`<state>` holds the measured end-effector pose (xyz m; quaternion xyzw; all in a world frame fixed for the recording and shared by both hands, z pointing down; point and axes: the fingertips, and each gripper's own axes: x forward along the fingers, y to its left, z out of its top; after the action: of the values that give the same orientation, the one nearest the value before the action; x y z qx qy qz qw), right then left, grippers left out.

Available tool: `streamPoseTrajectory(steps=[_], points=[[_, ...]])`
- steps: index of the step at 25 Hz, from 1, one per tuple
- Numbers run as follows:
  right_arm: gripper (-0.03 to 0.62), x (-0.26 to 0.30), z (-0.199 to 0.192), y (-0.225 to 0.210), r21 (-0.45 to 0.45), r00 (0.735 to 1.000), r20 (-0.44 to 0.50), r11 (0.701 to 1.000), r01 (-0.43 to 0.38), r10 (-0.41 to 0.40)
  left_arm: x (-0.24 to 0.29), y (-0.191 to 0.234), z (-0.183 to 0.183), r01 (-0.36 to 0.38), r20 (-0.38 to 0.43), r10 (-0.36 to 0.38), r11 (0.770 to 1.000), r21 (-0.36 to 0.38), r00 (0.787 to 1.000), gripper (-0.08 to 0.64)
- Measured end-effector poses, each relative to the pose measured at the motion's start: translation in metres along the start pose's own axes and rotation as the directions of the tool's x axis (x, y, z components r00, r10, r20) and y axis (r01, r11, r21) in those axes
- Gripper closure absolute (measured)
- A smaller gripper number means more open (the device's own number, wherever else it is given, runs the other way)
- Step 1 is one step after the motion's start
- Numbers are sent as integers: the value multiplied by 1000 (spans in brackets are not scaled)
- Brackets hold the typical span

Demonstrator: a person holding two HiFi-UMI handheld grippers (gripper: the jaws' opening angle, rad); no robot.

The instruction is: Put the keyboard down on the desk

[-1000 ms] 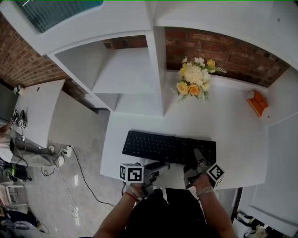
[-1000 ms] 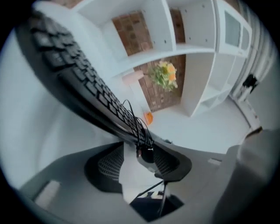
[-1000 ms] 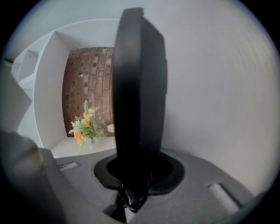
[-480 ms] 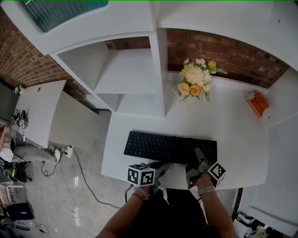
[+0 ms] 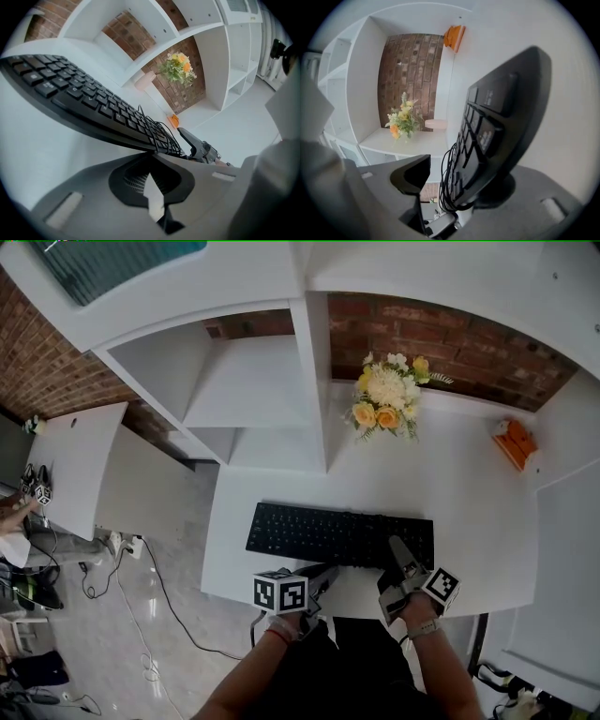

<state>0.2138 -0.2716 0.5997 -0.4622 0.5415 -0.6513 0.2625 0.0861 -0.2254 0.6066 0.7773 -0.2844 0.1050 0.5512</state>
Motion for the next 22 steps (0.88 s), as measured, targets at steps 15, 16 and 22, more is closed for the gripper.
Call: streamPoseTrajectory(steps=[15, 16, 22], points=[[330, -42, -53, -12, -398, 927, -345, 917, -6, -144, 5, 8, -10, -39, -44, 38, 999, -14, 998, 563], [356, -44, -55, -15, -421, 923, -349, 907, 0, -161, 5, 9, -11, -42, -48, 41, 999, -14, 998, 562], [490, -47, -54, -28, -401, 931, -317, 915, 42, -182, 7, 13, -16, -64, -76, 64, 998, 1, 995, 561]])
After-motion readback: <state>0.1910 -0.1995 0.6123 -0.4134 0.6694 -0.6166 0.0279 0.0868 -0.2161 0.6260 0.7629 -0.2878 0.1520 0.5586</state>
